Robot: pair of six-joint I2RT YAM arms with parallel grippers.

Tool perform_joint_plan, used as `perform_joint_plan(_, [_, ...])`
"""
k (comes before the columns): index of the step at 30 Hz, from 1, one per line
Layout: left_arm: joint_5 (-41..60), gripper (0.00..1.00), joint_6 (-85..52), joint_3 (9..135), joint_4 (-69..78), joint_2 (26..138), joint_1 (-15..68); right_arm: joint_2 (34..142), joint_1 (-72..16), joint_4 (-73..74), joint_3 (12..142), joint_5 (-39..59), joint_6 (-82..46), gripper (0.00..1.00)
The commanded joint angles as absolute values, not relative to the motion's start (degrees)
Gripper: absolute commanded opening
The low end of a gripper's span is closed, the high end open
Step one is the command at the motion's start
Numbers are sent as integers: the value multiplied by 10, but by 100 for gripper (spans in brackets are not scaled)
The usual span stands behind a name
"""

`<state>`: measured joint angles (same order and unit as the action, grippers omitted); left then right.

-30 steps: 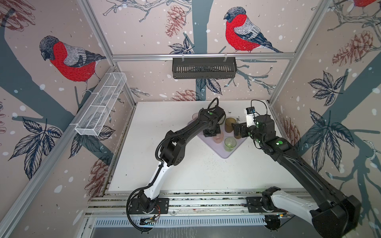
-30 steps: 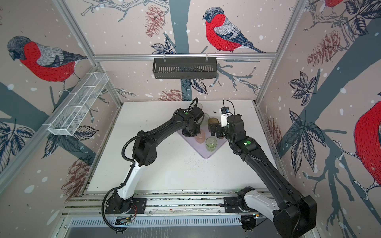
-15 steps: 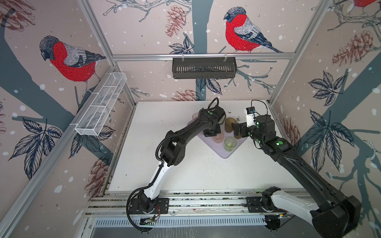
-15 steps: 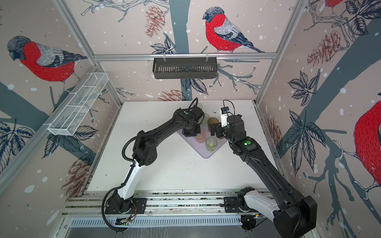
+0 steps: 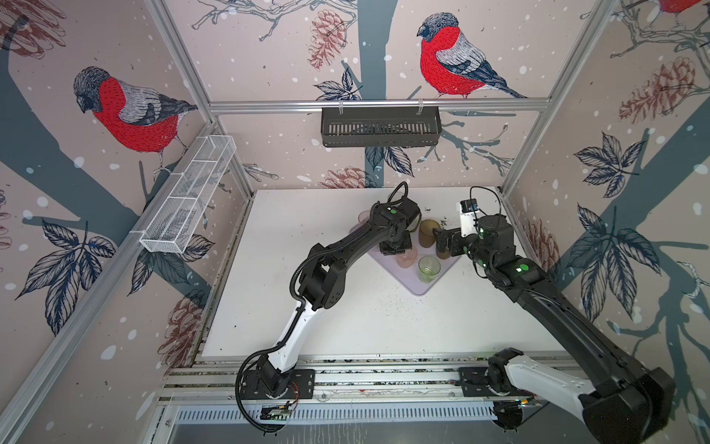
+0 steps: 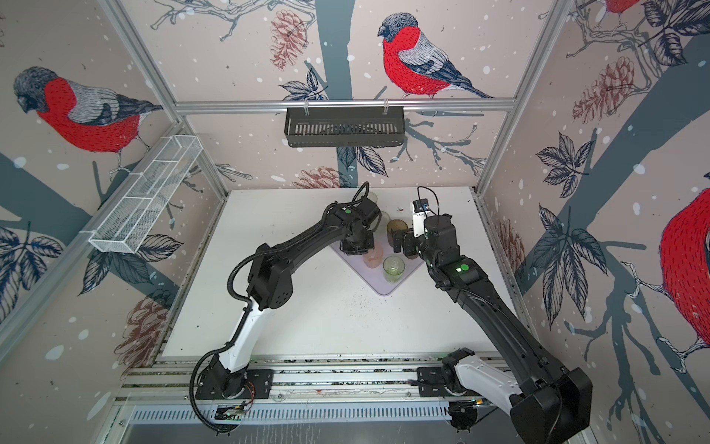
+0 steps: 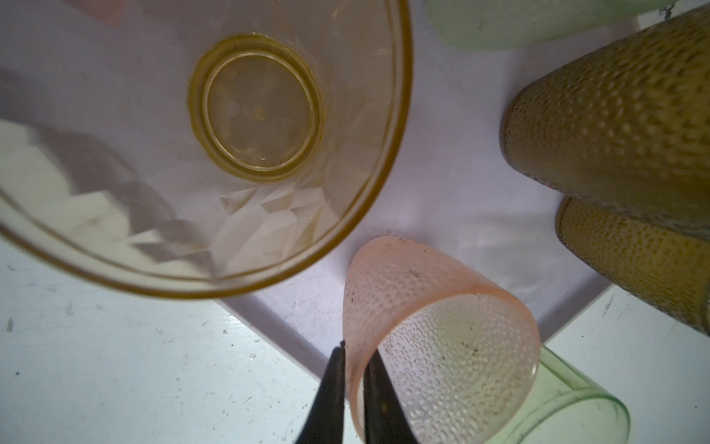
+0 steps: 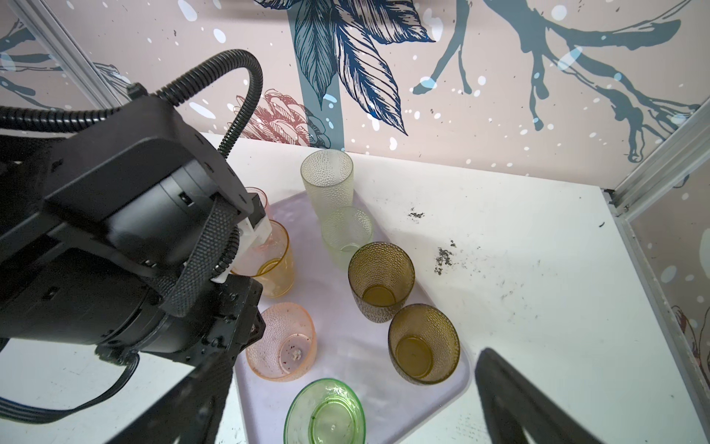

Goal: Place the glasses into the tray
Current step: 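Open the left gripper and raise it off the peach dotted glass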

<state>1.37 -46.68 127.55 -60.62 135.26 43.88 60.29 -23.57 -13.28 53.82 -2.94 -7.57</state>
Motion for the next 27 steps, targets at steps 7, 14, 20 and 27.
perform_joint_plan(7, [14,18,-470,1293,-620,1358,440,600,-237,-123,538,-39,-79,100])
perform_joint_plan(14, [14,22,-468,1295,-619,1346,440,601,-237,-120,537,-39,-79,100])
perform_joint_plan(20, [2,27,-469,1295,-638,1324,440,601,-236,-118,540,-39,-79,100])
perform_joint_plan(27, [8,29,-463,1284,-648,1279,440,600,-234,-129,550,-40,-79,100])
